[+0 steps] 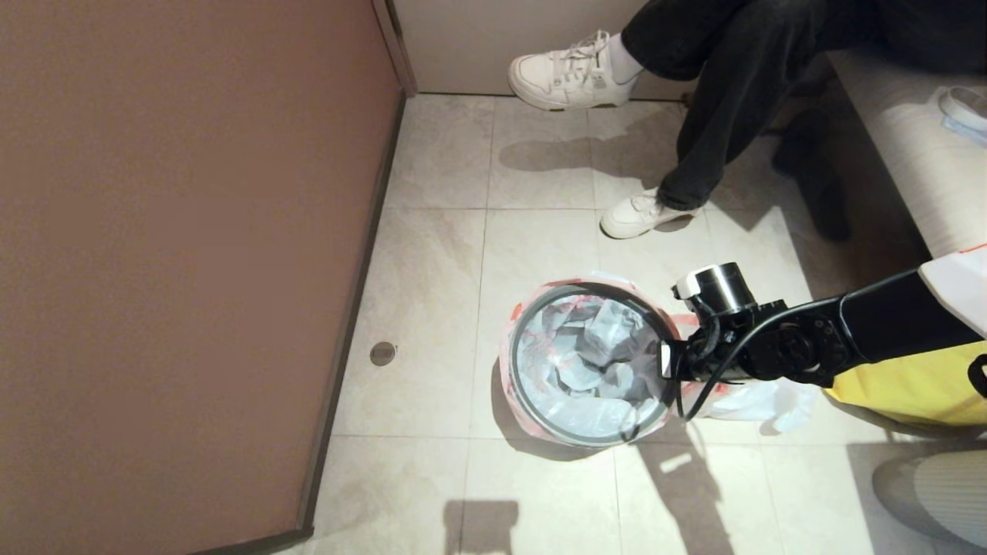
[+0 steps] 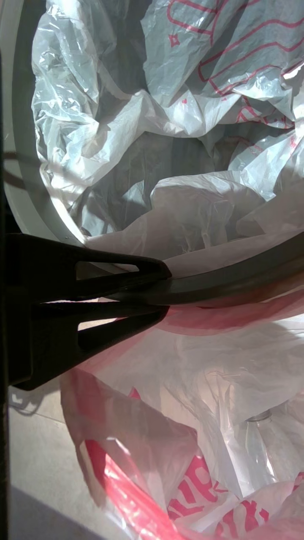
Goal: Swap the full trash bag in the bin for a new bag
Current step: Place the trash can ring on the trash can
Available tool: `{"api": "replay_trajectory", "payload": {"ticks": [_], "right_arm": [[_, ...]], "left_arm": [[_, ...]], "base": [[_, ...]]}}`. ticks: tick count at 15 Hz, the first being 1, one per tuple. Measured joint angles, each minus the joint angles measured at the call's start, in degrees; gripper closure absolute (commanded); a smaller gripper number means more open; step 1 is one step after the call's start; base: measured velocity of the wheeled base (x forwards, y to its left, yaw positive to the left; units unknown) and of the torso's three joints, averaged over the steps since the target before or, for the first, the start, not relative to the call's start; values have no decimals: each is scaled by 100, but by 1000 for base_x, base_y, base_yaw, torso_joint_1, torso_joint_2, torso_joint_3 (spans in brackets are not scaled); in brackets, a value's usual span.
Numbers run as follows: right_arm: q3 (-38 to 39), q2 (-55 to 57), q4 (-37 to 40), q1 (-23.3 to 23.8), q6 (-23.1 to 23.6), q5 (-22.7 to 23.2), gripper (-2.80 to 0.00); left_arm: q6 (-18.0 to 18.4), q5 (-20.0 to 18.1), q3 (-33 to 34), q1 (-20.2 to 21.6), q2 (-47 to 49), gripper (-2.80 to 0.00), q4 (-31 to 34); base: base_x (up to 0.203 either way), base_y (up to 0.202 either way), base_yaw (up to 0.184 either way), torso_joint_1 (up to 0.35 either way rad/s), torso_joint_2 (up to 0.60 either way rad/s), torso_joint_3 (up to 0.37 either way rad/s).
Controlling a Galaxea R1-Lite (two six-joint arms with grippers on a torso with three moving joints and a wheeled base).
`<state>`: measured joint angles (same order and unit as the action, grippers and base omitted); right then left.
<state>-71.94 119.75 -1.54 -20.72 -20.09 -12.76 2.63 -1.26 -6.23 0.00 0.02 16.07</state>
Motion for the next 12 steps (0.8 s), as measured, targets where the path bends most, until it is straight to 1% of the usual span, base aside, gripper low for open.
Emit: {"api": "replay_trajectory", "payload": {"ticks": [7,10,12], "right_arm": [[-24,193,-190,6,6,-18,0],[43,174,-567,11,4,-43,0],[104,160,-820,13,17,-179,0]], "left_arm": [[1,-1,0,0,0,0,2],[0,-1,0,0,0,0,0],[-2,0,0,0,0,0,2]], "base": [[0,0,0,0,0,0],[0,0,0,0,0,0],[0,0,0,0,0,0]]}}
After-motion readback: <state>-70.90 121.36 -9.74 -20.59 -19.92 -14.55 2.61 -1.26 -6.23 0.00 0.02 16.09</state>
